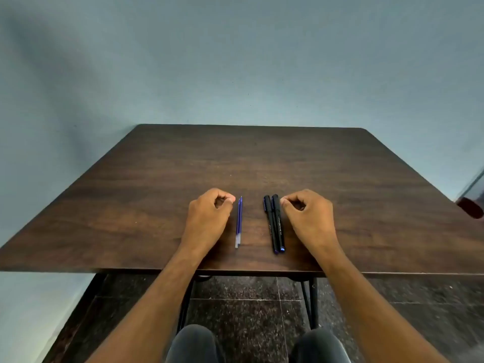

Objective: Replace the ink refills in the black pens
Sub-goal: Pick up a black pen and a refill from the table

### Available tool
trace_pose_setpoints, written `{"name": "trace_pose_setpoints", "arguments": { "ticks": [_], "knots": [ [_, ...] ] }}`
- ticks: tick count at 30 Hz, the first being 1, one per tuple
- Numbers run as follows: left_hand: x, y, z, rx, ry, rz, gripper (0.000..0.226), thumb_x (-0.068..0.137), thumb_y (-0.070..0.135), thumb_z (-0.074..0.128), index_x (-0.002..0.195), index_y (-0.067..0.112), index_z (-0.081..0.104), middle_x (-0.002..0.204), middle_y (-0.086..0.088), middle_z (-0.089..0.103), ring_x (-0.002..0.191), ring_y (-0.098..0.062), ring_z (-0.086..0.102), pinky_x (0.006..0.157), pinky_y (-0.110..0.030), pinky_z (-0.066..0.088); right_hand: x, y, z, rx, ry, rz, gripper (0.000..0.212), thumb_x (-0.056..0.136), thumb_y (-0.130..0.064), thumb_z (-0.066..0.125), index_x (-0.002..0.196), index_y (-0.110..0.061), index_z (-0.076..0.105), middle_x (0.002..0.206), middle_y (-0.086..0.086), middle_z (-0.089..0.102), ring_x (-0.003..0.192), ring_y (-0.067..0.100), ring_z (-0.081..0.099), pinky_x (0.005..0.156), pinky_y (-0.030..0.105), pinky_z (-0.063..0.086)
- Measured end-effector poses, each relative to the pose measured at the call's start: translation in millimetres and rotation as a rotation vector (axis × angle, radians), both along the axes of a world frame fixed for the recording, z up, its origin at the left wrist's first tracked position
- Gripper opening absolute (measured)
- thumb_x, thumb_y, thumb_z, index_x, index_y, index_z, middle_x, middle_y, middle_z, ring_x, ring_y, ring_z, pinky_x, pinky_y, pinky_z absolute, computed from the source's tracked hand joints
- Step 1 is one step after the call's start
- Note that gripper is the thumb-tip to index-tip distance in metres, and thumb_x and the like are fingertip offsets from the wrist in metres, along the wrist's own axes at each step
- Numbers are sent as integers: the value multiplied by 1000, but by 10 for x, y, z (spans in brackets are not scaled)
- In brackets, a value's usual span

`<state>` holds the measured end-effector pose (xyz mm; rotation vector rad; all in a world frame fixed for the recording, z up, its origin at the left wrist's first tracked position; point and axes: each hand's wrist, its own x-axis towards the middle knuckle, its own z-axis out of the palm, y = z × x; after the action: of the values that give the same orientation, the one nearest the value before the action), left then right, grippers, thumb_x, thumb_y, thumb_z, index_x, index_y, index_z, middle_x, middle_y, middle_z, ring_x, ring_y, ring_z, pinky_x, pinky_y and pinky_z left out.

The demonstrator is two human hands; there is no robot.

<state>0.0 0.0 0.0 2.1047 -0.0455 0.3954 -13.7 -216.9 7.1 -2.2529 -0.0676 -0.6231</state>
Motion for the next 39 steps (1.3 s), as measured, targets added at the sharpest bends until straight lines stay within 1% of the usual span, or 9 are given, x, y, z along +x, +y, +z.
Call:
{"name": "trace_pose_setpoints", "arguments": {
  "ticks": [2, 4, 8, 13, 18, 23, 26, 30, 39],
  "knots": [
    [-8, -7, 24, -12, 24, 12, 13, 94, 30, 63, 84, 35, 69, 76, 17, 69, 75, 9, 63, 63, -12, 43, -11, 10, 33, 24, 13, -23, 17, 90, -18, 73, 75, -27, 73, 76, -19, 63, 80, -13, 59, 68, -1, 40],
    [-3, -8, -3, -11, 37, 6, 12, 94, 32, 63, 84, 36, 68, 76, 17, 69, 75, 8, 63, 62, -13, 43, -10, 22, 20, 11, 29, -36, 19, 88, -19, 74, 71, -27, 72, 72, -18, 63, 75, -12, 59, 66, 0, 40],
    [-1, -13, -1, 0, 41, -13, 12, 94, 33, 63, 84, 37, 68, 77, 19, 69, 76, 10, 63, 61, -13, 44, 28, 58, 26, -7, 71, -40, 27, 84, -25, 78, 63, -32, 62, 67, -14, 63, 64, -4, 59, 57, 7, 40],
    [-2, -13, 3, 33, 34, -34, 12, 95, 31, 64, 86, 38, 68, 79, 16, 69, 78, 12, 62, 60, -12, 46, 72, 80, 5, -29, 137, -19, 19, 81, -29, 82, 73, -27, 64, 70, -8, 65, 67, 4, 61, 64, 20, 47],
    [15, -11, -19, 31, 31, -36, 14, 95, 32, 63, 84, 38, 67, 77, 17, 69, 77, 10, 63, 60, -12, 45, 91, 57, -13, -16, 166, -17, 19, 81, -28, 82, 76, -27, 64, 68, -8, 65, 64, 3, 60, 59, 15, 44],
    [27, 1, -41, 36, 14, -33, 13, 95, 33, 63, 84, 39, 67, 78, 17, 69, 77, 9, 63, 60, -12, 46, 71, 64, 4, -51, 140, -68, 27, 84, -30, 79, 63, -26, 61, 64, -11, 61, 61, 0, 56, 54, 10, 35],
    [29, -6, -41, 55, 15, -36, 14, 95, 33, 63, 84, 41, 65, 79, 17, 69, 79, 10, 63, 61, -13, 47, 50, 78, 27, -88, 158, -84, 32, 85, -30, 77, 59, -26, 59, 63, -12, 59, 60, -2, 54, 49, 10, 37],
    [35, -9, -33, 77, 22, -49, 13, 95, 32, 64, 86, 42, 65, 82, 17, 69, 79, 13, 61, 64, -14, 48, 39, 86, 40, -77, 184, -84, 32, 85, -30, 77, 59, -26, 59, 63, -12, 59, 59, -2, 54, 47, 8, 32],
    [-5, -5, -18, 85, 1, -49, 13, 95, 33, 64, 85, 40, 66, 78, 17, 68, 78, 10, 62, 61, -11, 44, 46, 108, 47, -85, 218, -84, 25, 82, -30, 77, 64, -22, 62, 64, -10, 60, 60, -1, 54, 48, 11, 31]
  ]
}}
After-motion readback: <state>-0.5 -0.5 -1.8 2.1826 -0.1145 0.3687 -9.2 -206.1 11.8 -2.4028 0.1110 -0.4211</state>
